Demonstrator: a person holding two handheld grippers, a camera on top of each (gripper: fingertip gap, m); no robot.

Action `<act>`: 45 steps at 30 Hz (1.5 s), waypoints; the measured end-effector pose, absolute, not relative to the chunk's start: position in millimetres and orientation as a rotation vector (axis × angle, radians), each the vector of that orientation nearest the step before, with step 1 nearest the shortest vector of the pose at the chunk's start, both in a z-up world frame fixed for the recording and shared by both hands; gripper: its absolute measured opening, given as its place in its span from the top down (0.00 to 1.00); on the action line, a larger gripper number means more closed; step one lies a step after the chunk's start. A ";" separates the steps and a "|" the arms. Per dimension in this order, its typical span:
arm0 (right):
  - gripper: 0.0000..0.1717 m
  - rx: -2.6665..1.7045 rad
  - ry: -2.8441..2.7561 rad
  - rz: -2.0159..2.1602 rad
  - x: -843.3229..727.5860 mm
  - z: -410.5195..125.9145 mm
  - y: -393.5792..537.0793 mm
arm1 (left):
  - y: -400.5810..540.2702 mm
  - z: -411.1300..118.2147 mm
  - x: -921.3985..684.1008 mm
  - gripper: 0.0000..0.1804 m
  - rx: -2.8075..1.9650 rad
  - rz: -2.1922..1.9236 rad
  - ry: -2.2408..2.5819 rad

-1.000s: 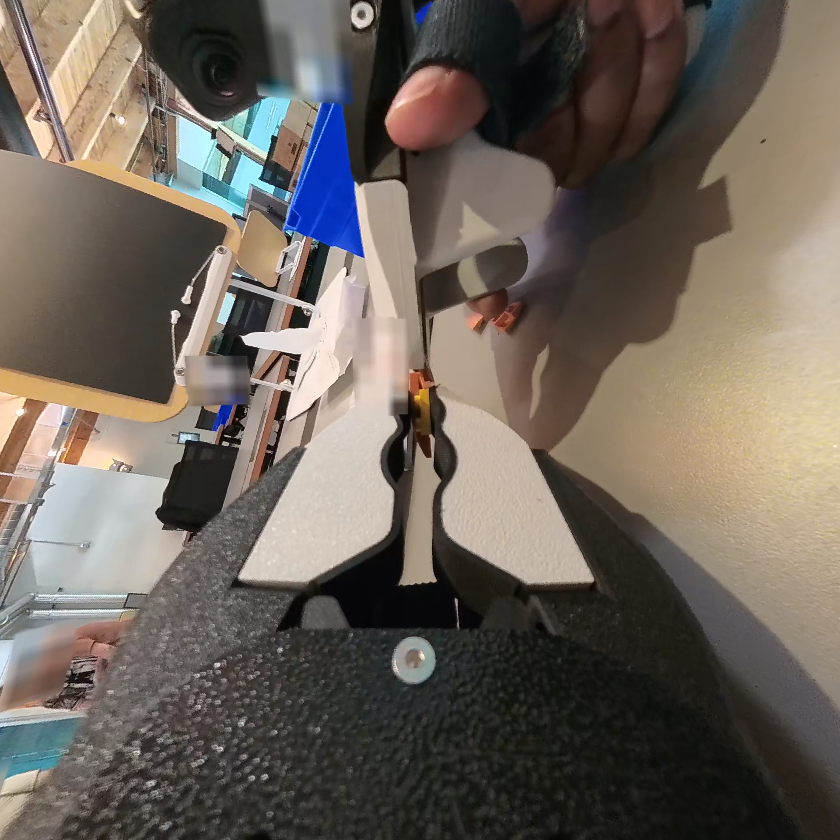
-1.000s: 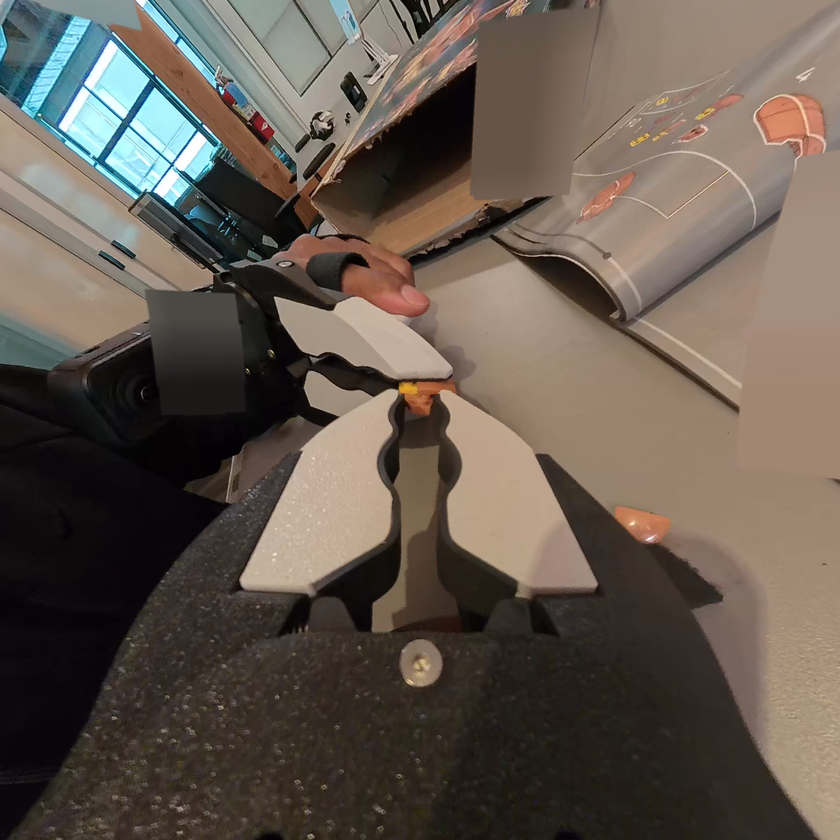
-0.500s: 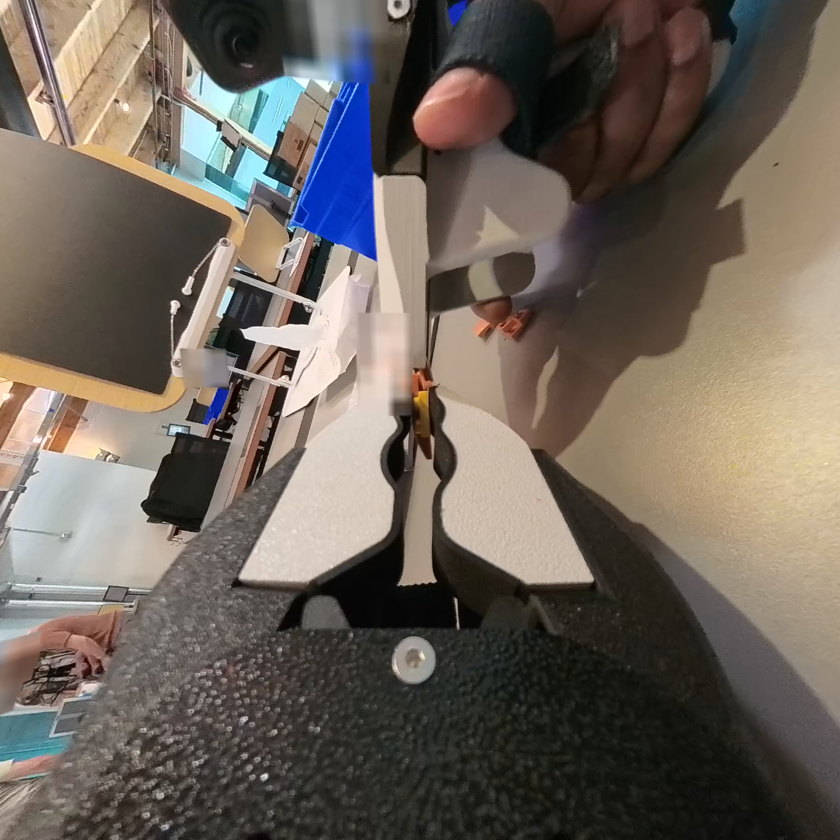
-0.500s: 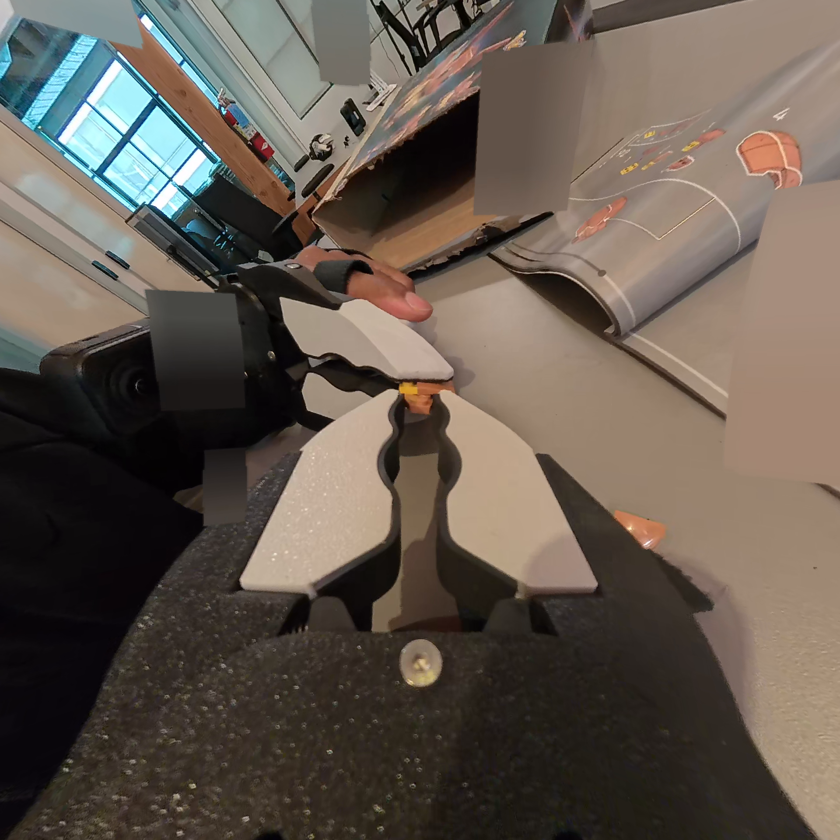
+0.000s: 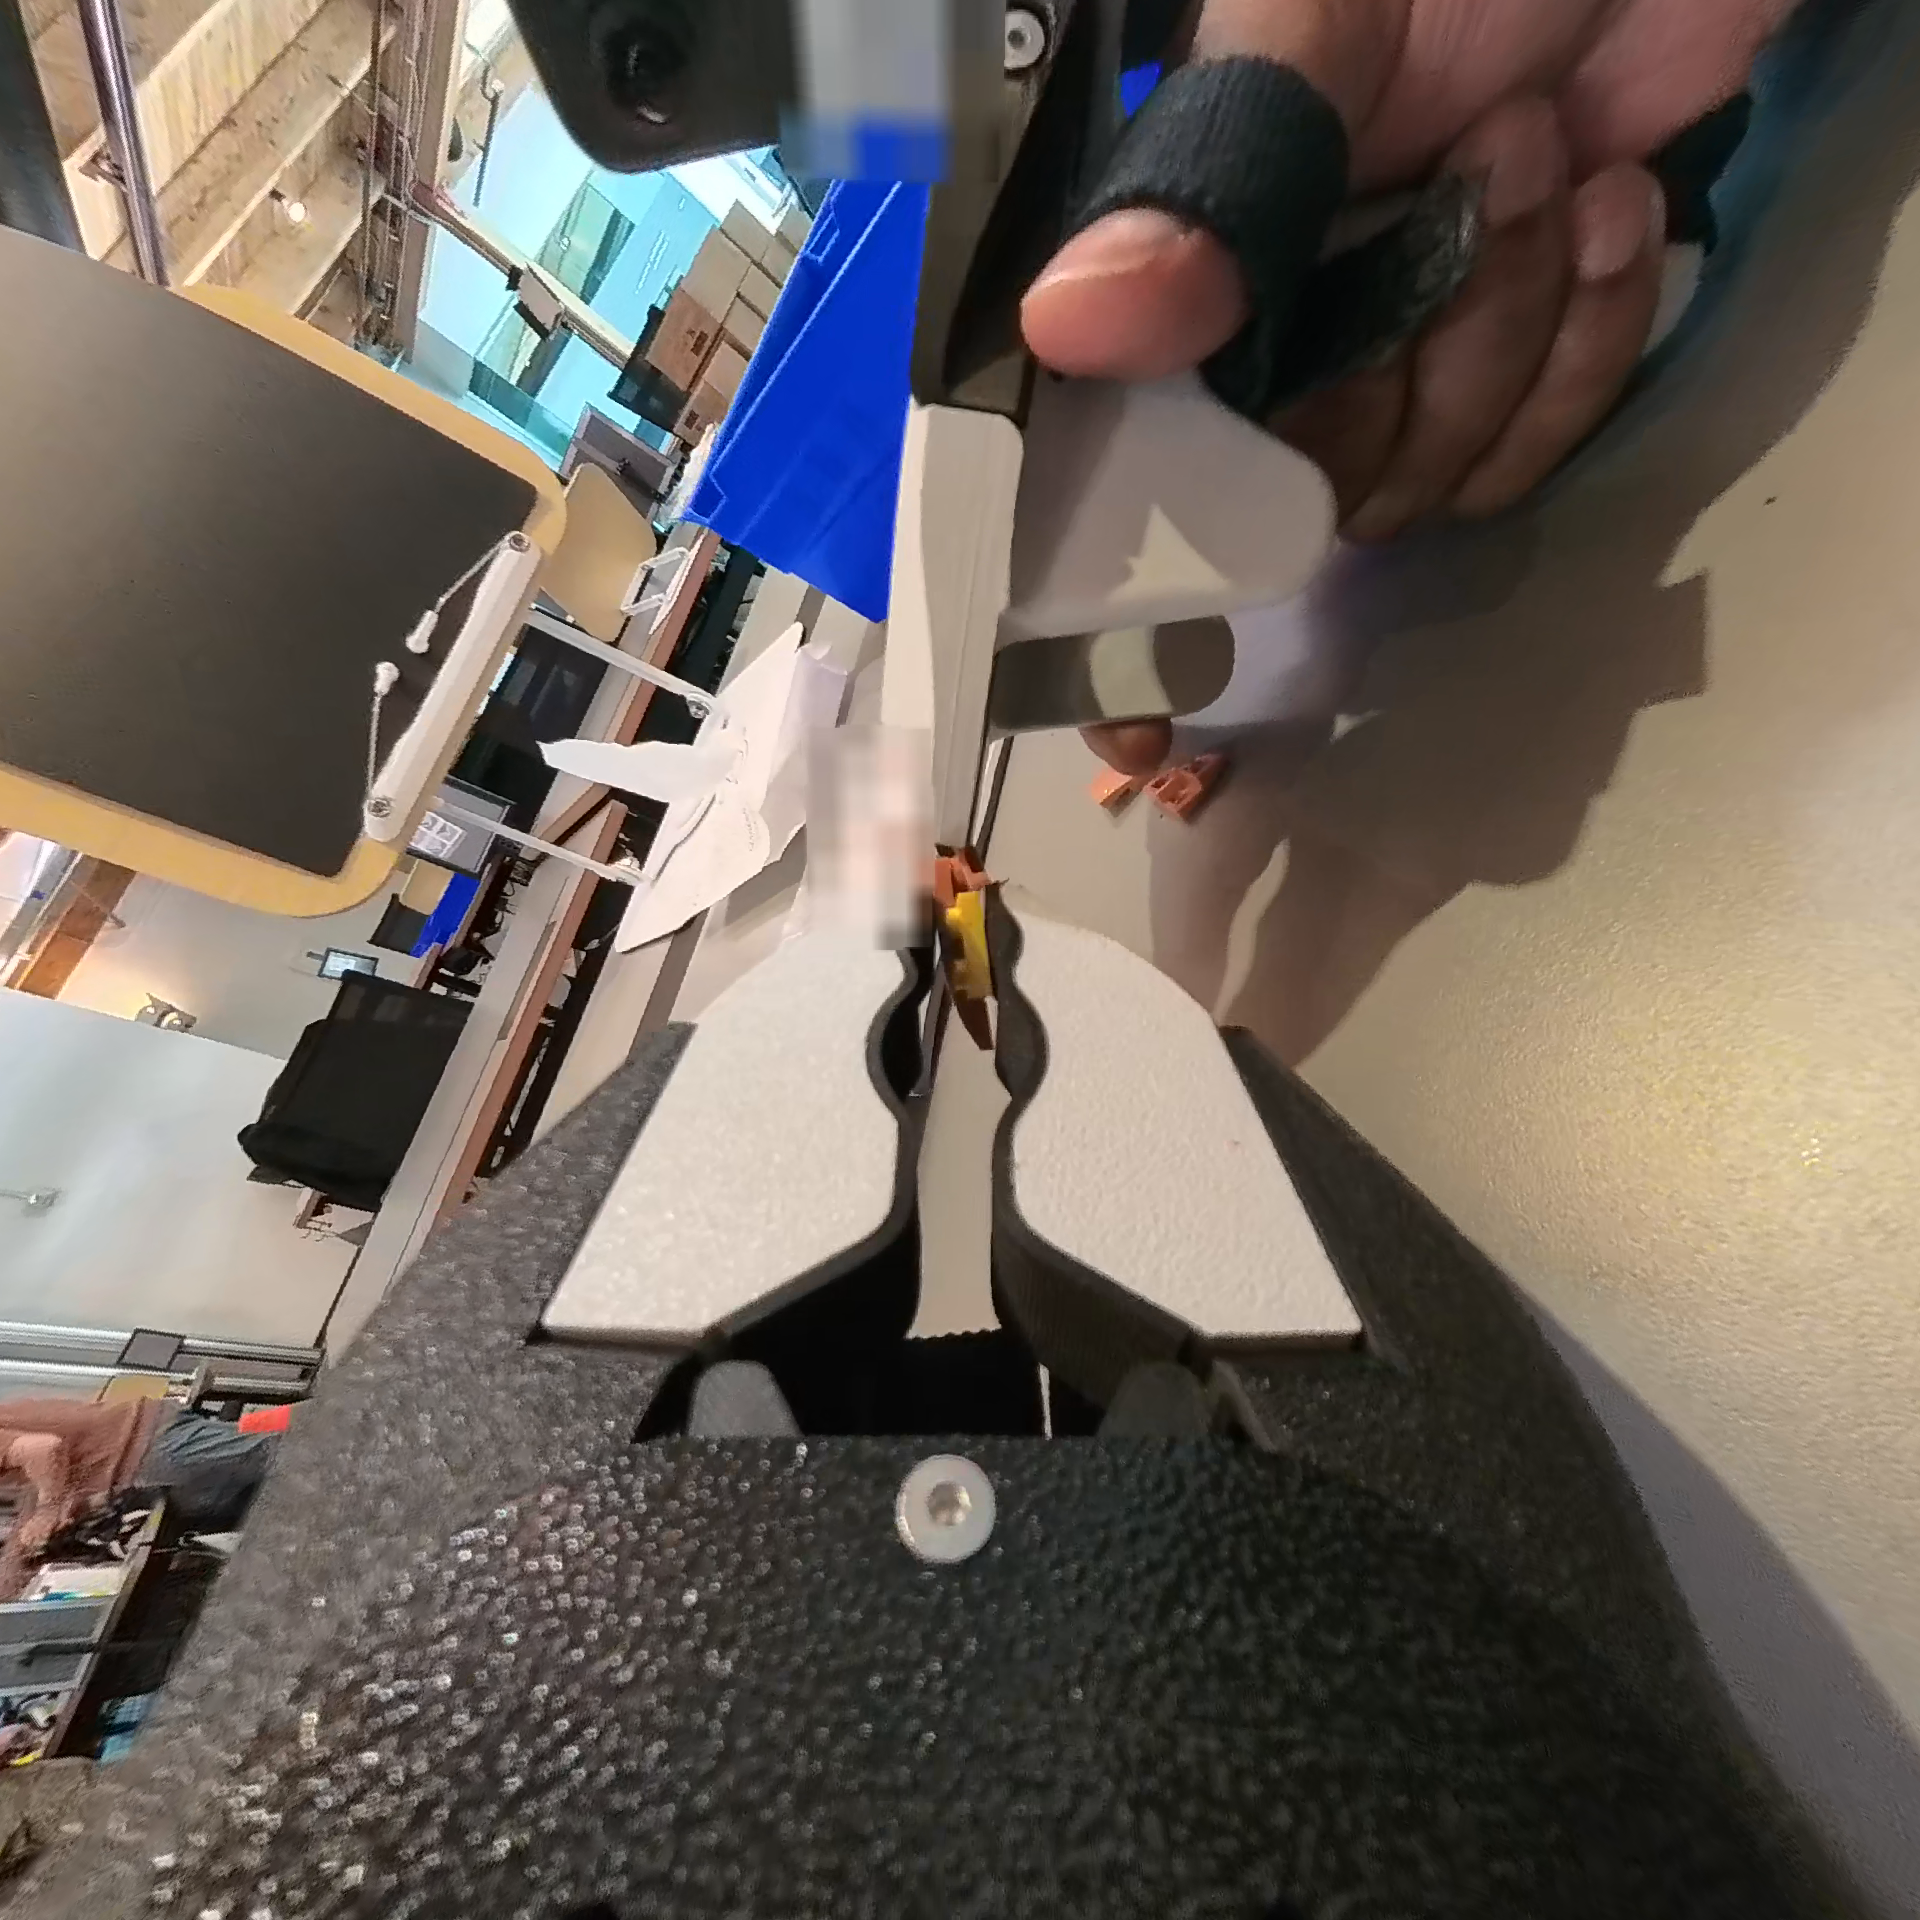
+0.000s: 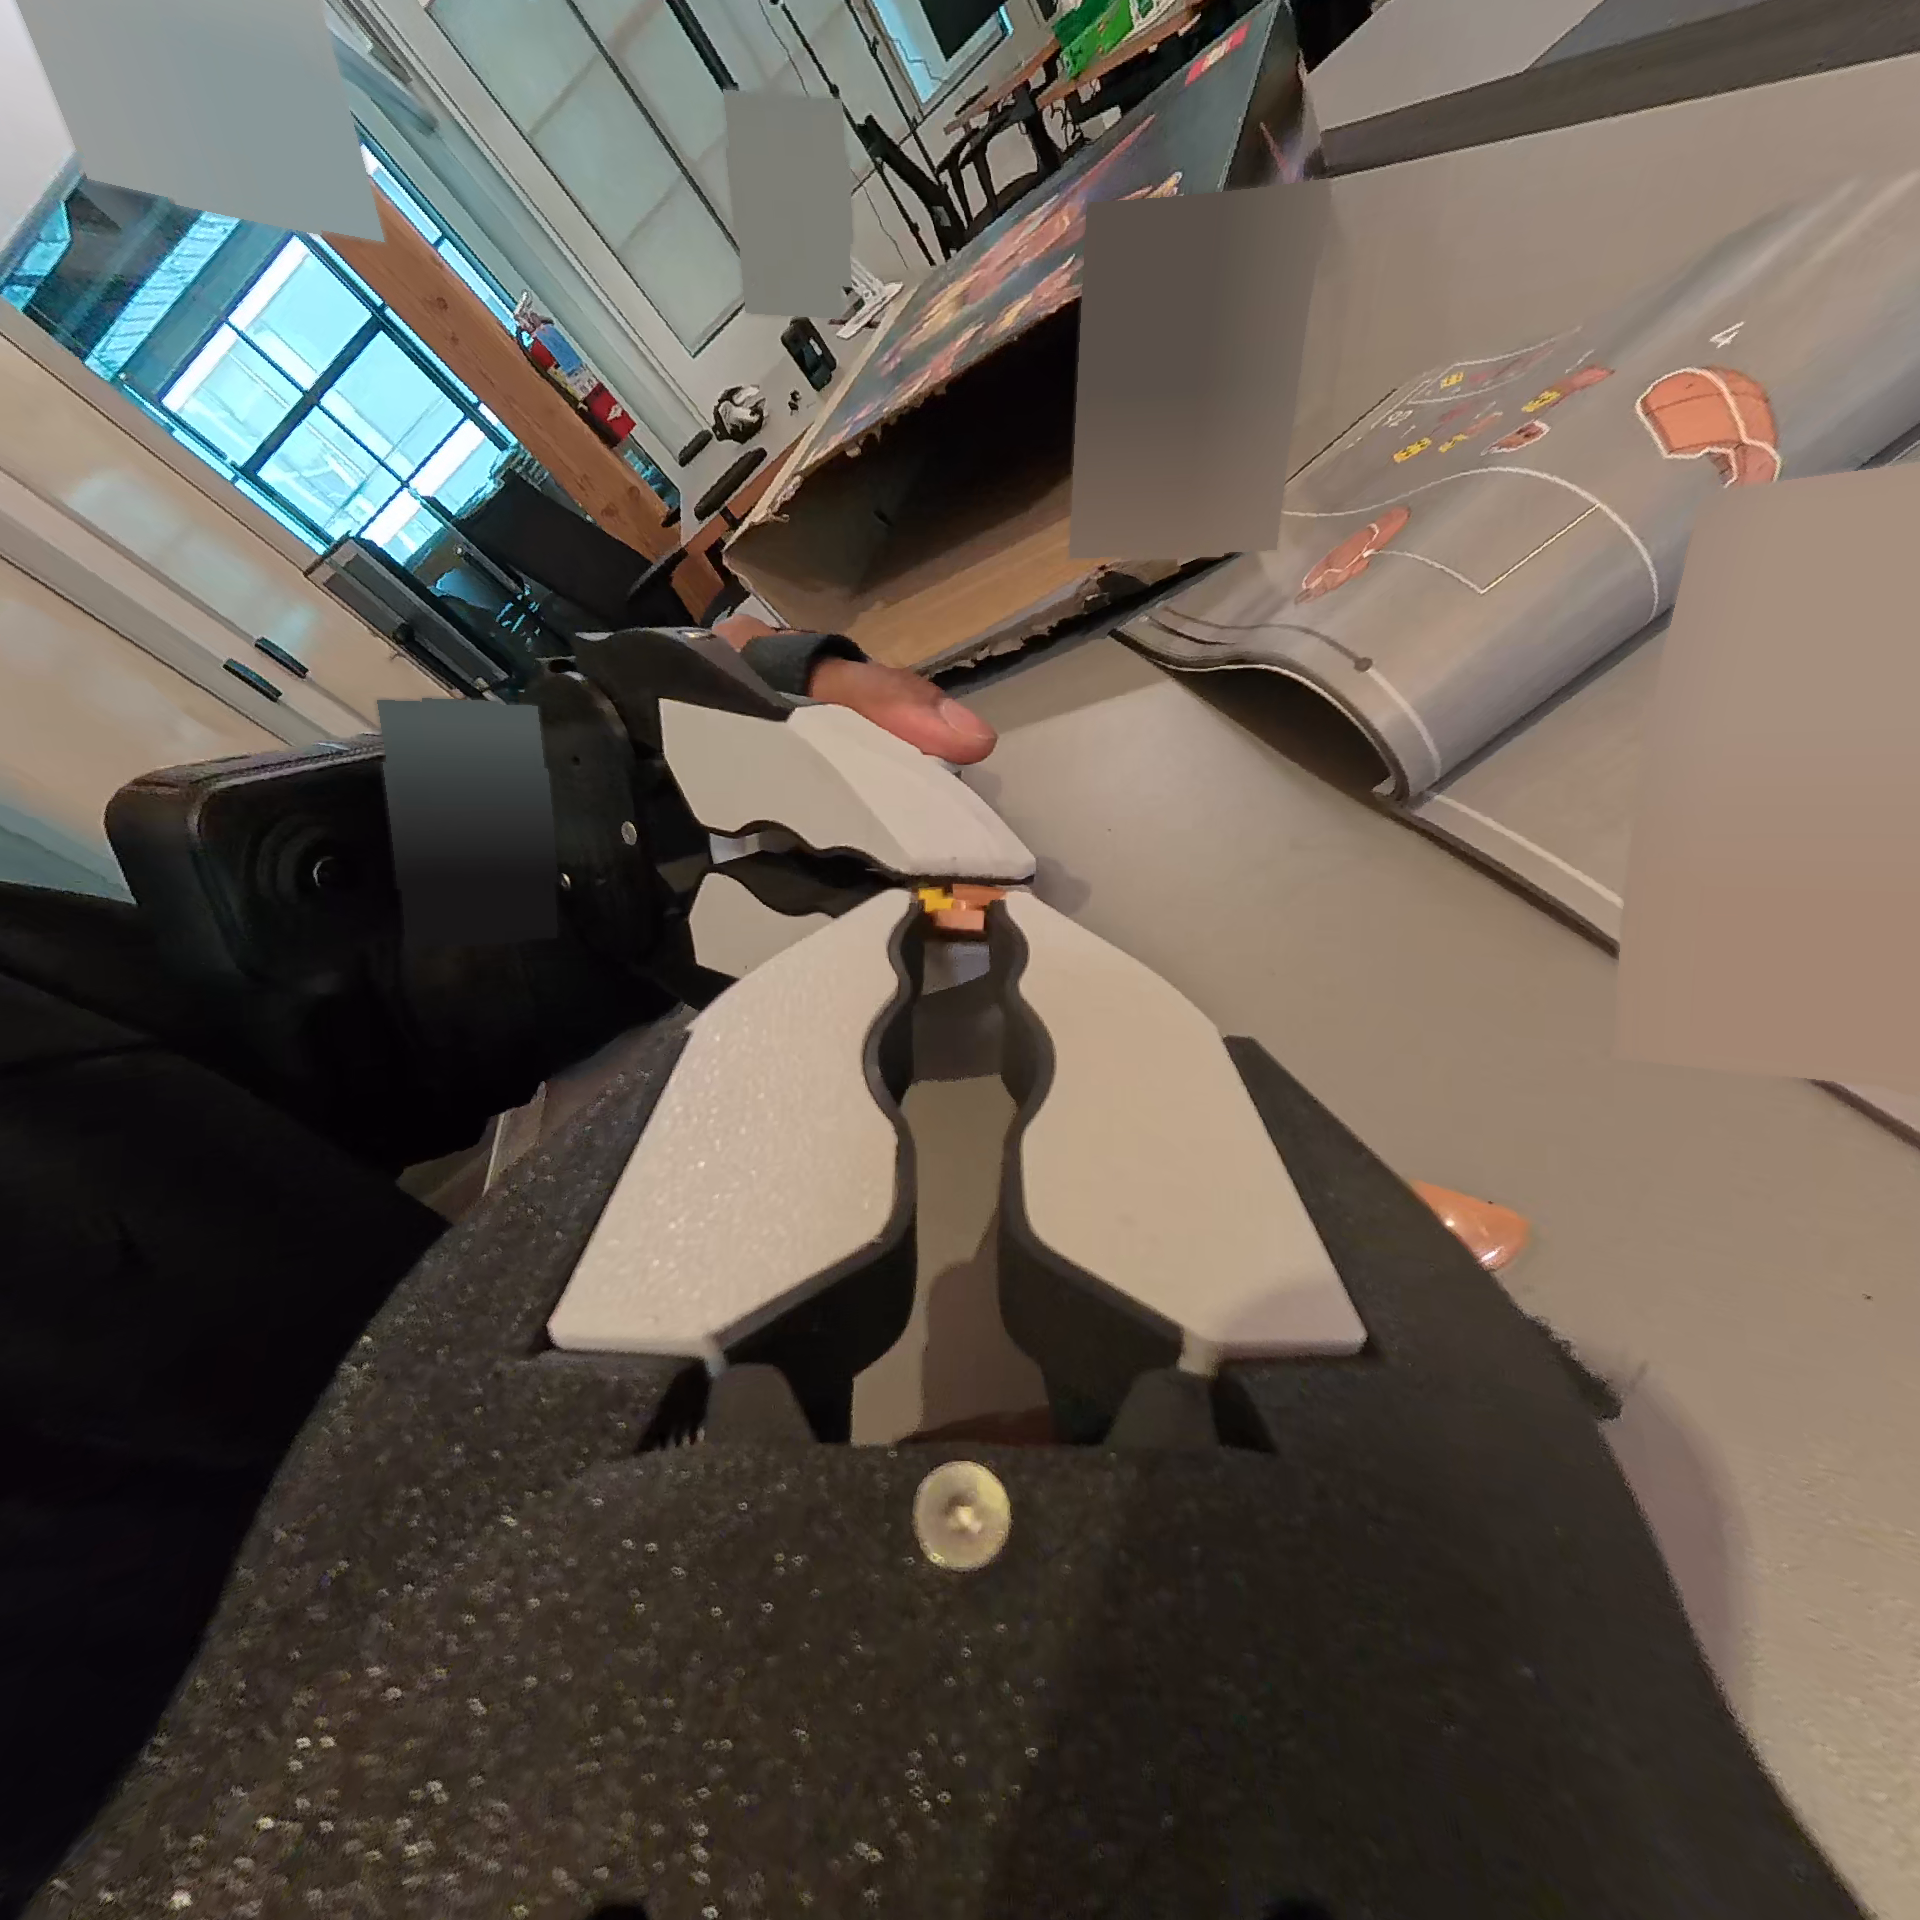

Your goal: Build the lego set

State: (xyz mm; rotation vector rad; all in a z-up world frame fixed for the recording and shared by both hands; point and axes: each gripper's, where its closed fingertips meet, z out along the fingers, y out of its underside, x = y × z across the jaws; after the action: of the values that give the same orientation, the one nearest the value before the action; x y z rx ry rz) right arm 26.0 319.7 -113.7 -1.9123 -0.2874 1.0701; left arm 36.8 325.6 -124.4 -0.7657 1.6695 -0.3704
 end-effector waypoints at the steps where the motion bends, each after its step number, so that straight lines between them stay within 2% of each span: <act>1: 0.94 -1.910 -0.281 1.071 26.0 -113.4 319.9 | 325.4 -124.0 36.9 0.95 -0.767 -0.374 1.667; 33: 0.94 -1.786 -0.009 1.189 31.7 -98.7 323.4 | 323.0 -112.6 41.1 0.95 -0.881 -0.548 1.583; 45: 0.94 -1.644 0.050 1.161 35.8 -83.2 324.7 | 322.2 -99.7 46.3 0.94 -1.037 -0.778 1.456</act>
State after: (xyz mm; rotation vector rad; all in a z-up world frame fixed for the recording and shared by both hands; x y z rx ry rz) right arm 35.8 324.7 -83.2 -1.6441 0.0499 1.1615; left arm 46.3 322.2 -99.7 -1.0366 1.4562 -0.7779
